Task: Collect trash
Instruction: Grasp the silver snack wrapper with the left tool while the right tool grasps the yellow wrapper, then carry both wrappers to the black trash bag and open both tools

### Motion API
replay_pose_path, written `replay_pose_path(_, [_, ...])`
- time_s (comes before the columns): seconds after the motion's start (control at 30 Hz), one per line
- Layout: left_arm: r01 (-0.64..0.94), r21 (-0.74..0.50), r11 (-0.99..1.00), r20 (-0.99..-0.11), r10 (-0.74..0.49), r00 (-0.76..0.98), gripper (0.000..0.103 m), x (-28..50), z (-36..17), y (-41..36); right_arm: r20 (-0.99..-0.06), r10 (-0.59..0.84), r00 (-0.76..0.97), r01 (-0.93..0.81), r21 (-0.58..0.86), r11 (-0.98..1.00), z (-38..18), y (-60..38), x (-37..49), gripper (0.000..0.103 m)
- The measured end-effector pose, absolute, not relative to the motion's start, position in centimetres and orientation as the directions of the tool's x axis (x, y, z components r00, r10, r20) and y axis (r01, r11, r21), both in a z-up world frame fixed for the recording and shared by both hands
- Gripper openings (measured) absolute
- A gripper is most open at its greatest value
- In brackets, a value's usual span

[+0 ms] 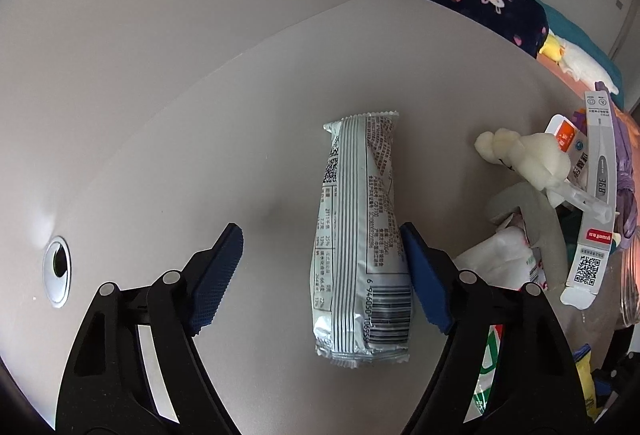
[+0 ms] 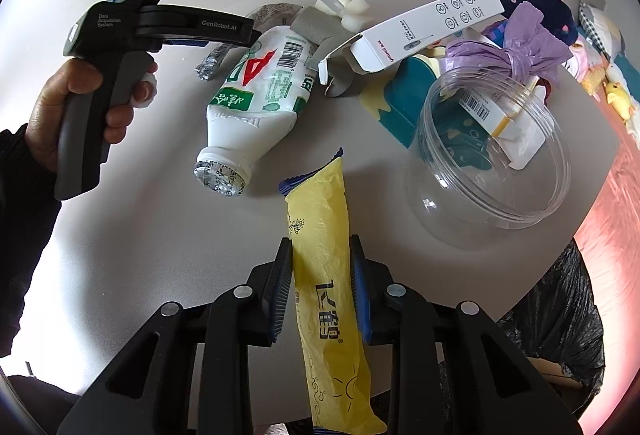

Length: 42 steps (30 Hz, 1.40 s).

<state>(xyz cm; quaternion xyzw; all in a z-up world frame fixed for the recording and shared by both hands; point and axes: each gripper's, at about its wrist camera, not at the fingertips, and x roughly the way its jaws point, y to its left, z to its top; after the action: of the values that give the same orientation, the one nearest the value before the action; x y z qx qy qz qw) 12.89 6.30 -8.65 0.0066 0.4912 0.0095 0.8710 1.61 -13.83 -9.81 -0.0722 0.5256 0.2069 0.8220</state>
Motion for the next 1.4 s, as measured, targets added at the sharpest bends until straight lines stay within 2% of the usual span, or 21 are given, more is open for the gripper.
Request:
replay_pose_path(0.07, [0.006,0.032,0.999,-0.846,0.023,0.532,0.077,12.9,-8.6,6.3,-0.893,0.268,0.363,-0.41,0.105,0.906,-9.8,-13.8,1.6,0.029])
replay_pose_path(0.2, [0.031,0.006,1.0,-0.862,-0.011,0.507,0.046,13.5,-9.0,6.4,-0.89,0.274,0.363,-0.401,0.116,0.909,-9.7,-13.9,1.7,0.029])
replay_pose_path(0.3, [0.029,0.014,0.999,-0.859,-0.003,0.512,0.041,13.8,-9.0,6.4,-0.886,0.292,0.36,-0.39,0.142,0.91,-9.9,-14.1,1.8,0.027])
replay_pose_path(0.43, [-0.02,-0.038,0.999,-0.86,-0.023,0.51,0.039,13.6,-8.9,7.1,-0.877,0.316,0.362,-0.386,0.167,0.907,-9.9,-14.2,1.7,0.023])
replay_pose_path(0.5, [-0.028,-0.05,0.998,-0.852,-0.028,0.523,0.031,13.3,-8.6,7.3,-0.871,0.332,0.362,-0.384,0.185,0.905,-9.8,-14.4,1.6,0.022])
replay_pose_path(0.6, [-0.023,-0.031,0.999,-0.83,-0.013,0.557,0.027,12.4,-7.7,7.3,-0.864,0.342,0.37,-0.387,0.191,0.902,-9.5,-14.4,1.2,0.022])
replay_pose_path(0.93, [-0.004,-0.022,1.0,-0.789,-0.015,0.614,0.022,9.7,-4.0,6.6,-0.818,0.366,0.443,-0.37,0.205,0.906,-6.6,-15.4,-0.6,0.02])
replay_pose_path(1.4, [0.167,-0.053,0.985,-0.726,-0.153,0.67,0.022,6.1,1.4,0.1,-0.763,0.341,0.549,-0.276,0.22,0.936,-4.0,-20.0,-2.7,0.019])
